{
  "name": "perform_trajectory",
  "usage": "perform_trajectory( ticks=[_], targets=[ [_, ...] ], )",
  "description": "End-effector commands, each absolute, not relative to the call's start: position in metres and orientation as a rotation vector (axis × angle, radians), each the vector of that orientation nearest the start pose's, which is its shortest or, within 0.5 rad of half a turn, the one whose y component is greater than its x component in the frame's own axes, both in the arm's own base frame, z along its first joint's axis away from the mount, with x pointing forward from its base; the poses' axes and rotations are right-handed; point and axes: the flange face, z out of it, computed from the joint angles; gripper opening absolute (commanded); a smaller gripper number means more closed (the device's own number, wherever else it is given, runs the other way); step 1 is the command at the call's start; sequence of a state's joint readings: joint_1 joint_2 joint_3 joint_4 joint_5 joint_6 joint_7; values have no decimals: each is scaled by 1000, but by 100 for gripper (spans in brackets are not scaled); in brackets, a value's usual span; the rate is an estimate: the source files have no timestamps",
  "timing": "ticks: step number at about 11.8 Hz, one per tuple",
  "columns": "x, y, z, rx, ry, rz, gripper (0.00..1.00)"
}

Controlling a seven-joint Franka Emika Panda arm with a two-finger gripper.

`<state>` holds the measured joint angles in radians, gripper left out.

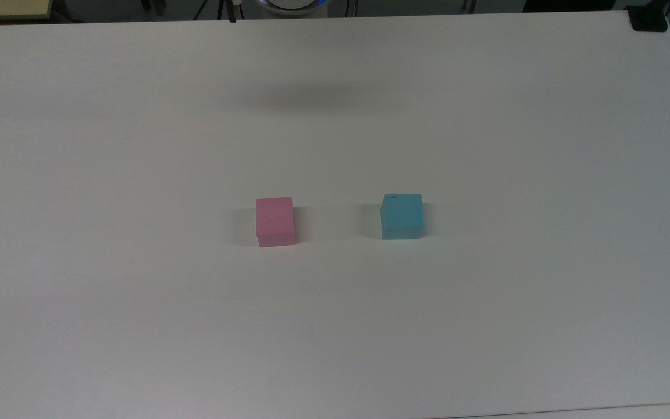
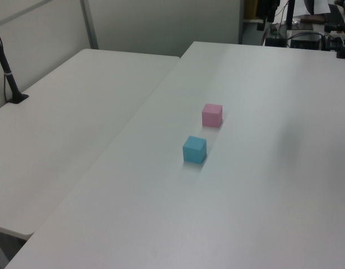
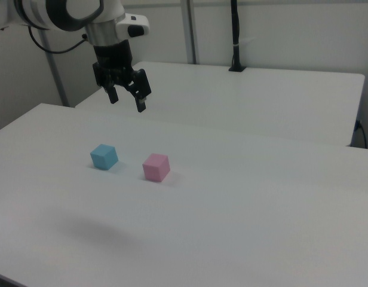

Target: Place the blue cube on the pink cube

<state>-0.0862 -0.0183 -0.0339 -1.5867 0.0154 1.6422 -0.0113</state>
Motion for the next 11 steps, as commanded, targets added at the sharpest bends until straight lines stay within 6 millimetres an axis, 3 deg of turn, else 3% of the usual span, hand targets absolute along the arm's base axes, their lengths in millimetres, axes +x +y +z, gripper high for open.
perform_trajectory(
  ticks=[1,11],
  targets=[
    [553,-64,637,-3134,166,-150,100],
    [554,-59,636,-3133,166,-147,100]
  ],
)
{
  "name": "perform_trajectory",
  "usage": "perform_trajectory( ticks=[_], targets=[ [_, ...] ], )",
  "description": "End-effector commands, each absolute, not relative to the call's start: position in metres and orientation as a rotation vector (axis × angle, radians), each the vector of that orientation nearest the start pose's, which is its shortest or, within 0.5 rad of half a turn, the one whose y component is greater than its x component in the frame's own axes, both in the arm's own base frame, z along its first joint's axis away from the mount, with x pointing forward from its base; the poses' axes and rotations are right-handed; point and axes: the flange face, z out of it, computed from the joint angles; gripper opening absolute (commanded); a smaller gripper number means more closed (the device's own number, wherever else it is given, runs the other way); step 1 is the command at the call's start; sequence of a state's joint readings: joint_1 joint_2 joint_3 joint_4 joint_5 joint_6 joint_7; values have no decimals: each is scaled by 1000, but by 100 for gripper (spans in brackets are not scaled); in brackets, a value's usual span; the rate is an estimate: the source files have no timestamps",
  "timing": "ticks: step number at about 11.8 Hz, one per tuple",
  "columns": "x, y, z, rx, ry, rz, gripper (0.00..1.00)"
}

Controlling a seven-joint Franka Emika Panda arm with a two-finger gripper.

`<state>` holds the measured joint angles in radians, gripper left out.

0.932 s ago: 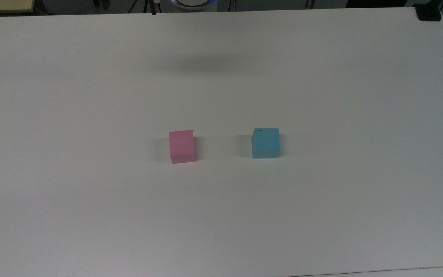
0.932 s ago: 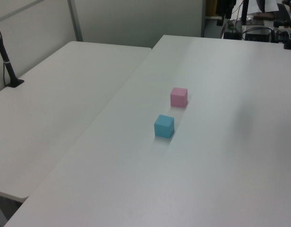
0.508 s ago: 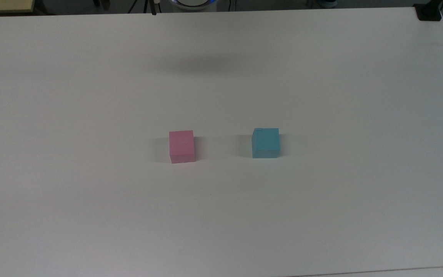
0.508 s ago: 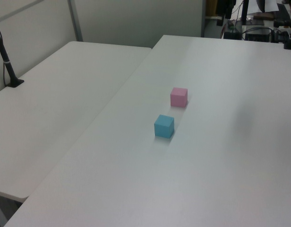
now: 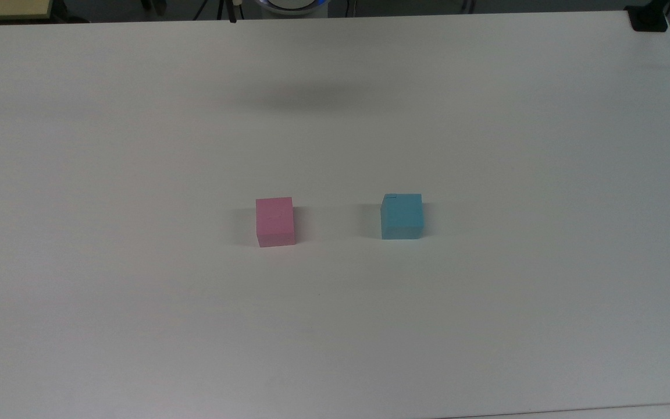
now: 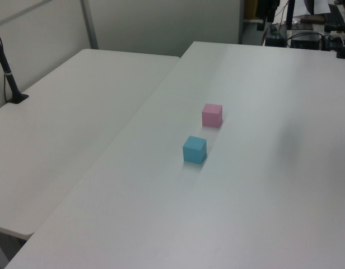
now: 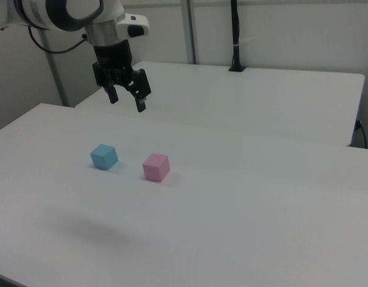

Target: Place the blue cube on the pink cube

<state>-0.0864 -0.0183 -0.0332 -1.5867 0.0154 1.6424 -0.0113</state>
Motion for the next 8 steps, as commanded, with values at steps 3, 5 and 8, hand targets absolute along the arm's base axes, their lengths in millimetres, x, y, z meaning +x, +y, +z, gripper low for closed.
perform_trajectory(
  ticks=[3,5,8],
  targets=[
    [554,-57,636,-3138,209,-149,100],
    [554,-55,637,-3141,193,-152,100],
    [554,-55,638,-3142,181,-154,100]
  ],
)
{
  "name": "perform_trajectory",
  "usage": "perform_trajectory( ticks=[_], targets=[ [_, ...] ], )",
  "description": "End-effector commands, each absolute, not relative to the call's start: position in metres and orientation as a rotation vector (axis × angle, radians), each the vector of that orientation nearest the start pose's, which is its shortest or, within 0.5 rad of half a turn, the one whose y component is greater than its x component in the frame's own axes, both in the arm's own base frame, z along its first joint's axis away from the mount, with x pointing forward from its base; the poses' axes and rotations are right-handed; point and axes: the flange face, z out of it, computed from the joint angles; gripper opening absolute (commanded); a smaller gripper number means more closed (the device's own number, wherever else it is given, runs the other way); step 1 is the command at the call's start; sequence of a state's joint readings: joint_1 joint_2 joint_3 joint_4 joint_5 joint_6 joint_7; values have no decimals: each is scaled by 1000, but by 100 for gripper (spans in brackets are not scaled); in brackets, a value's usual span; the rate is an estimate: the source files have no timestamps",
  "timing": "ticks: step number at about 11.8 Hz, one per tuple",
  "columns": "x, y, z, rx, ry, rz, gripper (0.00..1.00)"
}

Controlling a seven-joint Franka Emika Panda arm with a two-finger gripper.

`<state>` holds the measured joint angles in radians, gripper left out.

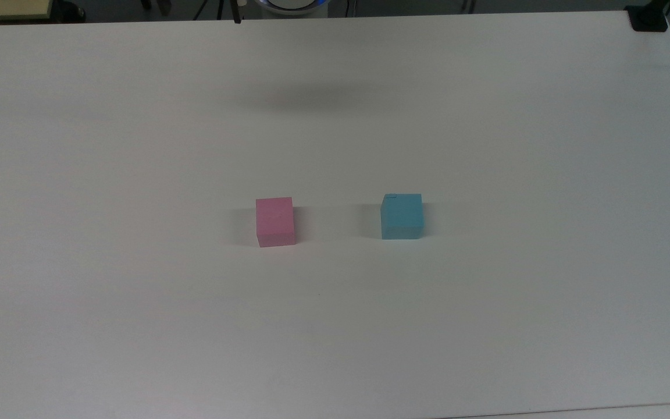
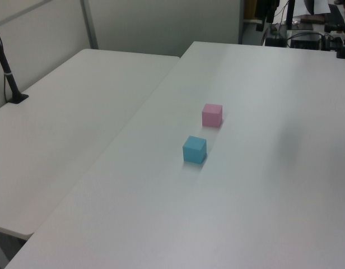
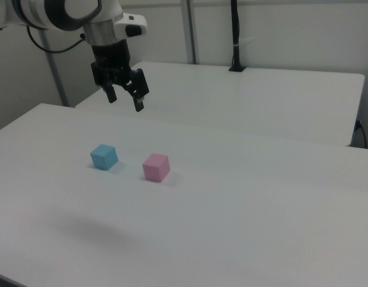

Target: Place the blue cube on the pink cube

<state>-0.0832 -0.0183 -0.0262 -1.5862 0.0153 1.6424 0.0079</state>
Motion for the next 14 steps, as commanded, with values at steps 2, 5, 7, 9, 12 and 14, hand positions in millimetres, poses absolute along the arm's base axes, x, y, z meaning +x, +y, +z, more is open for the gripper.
perform_trajectory(
  ticks=[2,5,7,9,12,14],
  targets=[
    [555,-53,636,-3142,164,-152,100],
    [556,-49,637,-3143,156,-157,100],
    [554,-52,638,-3169,171,-149,100],
    [555,-51,637,-3176,163,-149,100],
    [558,-44,631,-3177,134,-130,100],
    [562,-36,625,-3179,109,-113,100]
  ],
)
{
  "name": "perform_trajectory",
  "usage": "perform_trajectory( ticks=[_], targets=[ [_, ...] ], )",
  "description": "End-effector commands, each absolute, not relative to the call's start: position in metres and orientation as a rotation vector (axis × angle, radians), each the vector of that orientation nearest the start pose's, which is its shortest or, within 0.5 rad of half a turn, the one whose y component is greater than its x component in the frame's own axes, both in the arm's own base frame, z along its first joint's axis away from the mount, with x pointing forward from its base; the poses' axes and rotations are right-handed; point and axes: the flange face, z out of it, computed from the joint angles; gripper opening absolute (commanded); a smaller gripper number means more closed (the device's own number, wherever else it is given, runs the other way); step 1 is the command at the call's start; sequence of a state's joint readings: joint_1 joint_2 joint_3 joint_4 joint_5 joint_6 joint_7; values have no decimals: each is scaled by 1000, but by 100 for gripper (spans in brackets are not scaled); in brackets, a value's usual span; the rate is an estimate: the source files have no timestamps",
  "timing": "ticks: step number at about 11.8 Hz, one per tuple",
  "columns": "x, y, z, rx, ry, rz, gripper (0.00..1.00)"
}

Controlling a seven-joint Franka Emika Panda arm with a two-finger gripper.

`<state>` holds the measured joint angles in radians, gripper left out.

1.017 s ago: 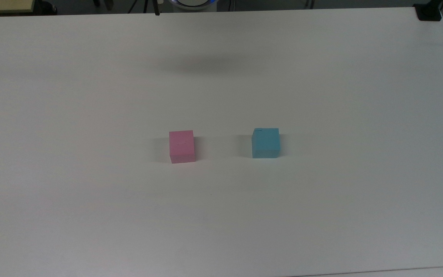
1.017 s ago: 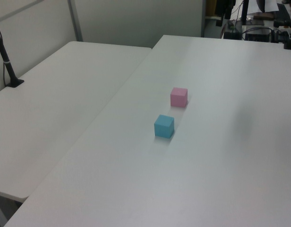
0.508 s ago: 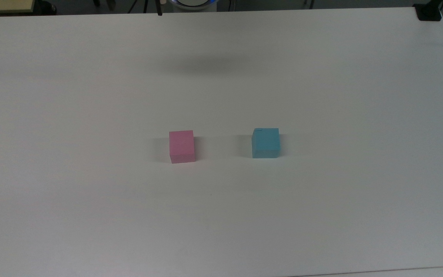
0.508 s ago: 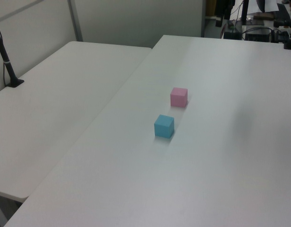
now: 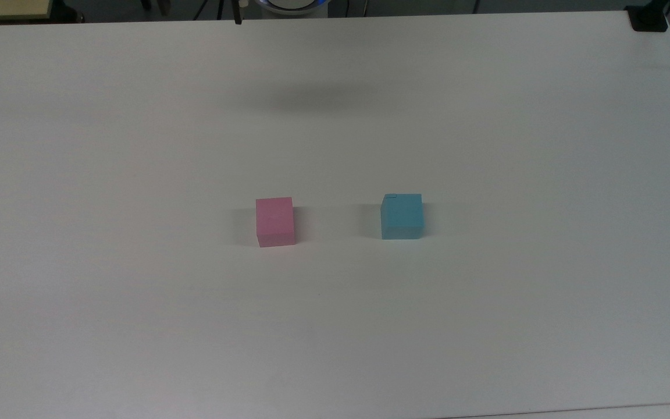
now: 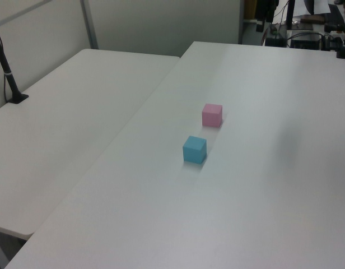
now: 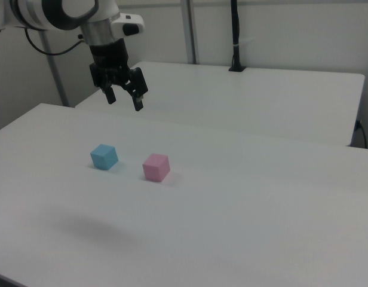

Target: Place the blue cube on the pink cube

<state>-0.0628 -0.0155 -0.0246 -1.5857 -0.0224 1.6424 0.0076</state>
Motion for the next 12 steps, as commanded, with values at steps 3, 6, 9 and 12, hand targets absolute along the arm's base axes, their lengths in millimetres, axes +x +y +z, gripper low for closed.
perform_trajectory(
  ticks=[3,6,9,12],
  targets=[
    [568,-18,614,-3205,53,-71,100],
    [569,-2,603,-3233,12,-8,100],
    [568,13,599,-3233,-10,12,100],
    [572,17,589,-3231,-16,41,100]
  ],
)
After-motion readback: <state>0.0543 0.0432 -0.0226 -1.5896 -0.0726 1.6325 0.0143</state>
